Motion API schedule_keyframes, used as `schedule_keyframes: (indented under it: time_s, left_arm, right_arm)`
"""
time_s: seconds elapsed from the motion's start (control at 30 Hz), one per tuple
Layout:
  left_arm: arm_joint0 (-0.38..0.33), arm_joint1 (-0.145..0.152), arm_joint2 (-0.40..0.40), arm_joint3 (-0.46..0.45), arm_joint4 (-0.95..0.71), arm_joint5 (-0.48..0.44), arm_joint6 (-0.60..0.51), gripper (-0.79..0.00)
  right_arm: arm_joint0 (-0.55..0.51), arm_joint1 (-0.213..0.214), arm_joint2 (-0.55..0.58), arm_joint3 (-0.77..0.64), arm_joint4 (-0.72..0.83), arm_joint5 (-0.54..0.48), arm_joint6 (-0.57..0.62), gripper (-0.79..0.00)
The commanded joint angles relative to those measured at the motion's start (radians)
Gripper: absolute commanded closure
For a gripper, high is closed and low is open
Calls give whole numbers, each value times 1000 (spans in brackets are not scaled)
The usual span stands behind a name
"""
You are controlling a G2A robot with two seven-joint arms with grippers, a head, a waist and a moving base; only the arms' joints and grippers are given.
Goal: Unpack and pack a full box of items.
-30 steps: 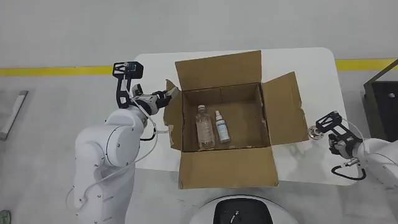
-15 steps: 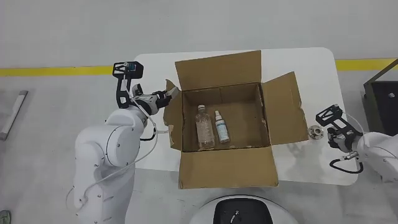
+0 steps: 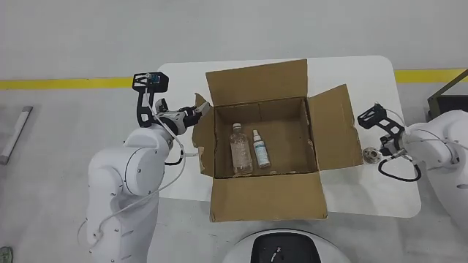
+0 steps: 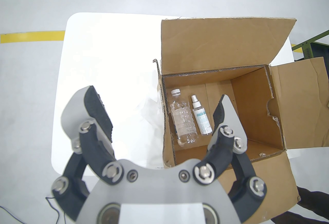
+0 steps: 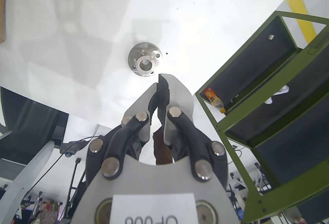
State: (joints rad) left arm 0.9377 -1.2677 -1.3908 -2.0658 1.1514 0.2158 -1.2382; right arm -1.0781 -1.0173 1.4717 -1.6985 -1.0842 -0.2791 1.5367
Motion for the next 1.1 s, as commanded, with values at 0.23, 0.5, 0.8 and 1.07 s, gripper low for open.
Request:
schedule_keyframes:
  time_s: [0.23,0.5,0.8,1.07]
  left_arm:
    - [0,0,0,0,0,0,0,-785]
    - [0,0,0,0,0,0,0,-785]
    - [0,0,0,0,0,0,0,-785]
    - [0,0,0,0,0,0,0,-785]
  right_arm:
    - [-15,3,10,10,46,66,-1,0]
    - [-43,6,15,-8,31,53,-71,0]
    - [-90,11,31,6,52,27,-195,-240]
    - [-58,14,13,55,46,19,-205,-391]
